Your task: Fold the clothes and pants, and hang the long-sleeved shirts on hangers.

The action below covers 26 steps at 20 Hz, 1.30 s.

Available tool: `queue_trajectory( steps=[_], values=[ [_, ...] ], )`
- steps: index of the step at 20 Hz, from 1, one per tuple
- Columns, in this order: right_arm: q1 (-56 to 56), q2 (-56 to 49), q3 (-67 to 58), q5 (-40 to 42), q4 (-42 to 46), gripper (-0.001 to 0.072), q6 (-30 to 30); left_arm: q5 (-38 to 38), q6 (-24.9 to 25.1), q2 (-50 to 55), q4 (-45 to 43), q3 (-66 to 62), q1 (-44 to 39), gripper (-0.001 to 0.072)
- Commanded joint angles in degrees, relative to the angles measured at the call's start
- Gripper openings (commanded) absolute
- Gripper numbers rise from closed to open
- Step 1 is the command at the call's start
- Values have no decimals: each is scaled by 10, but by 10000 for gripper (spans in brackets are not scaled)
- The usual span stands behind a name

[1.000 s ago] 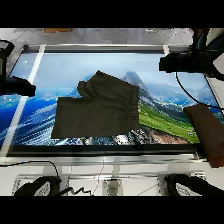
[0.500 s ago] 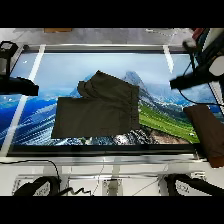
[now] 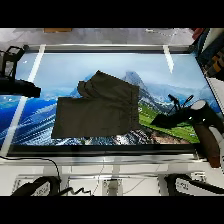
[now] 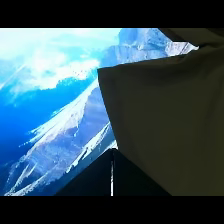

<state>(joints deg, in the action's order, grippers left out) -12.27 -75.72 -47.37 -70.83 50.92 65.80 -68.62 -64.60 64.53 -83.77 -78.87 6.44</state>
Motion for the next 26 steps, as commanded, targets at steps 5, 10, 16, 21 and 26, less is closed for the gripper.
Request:
queue_trajectory(
  steps=[5,10,16,21,26],
  values=[
    [52,-93,64,104,-164,481,1,-20,0,23,-3,4,16,3],
    [93,-111,64,163,-188,433,-7,-60,0,23,10,45,125,3],
    [98,-111,64,177,-192,358,-10,-77,8,22,75,193,271,3],
    [98,-110,62,176,-197,28,-45,-48,42,22,123,313,318,30],
    [98,-110,62,174,-196,17,-45,-11,60,23,127,372,319,260]
  ],
)
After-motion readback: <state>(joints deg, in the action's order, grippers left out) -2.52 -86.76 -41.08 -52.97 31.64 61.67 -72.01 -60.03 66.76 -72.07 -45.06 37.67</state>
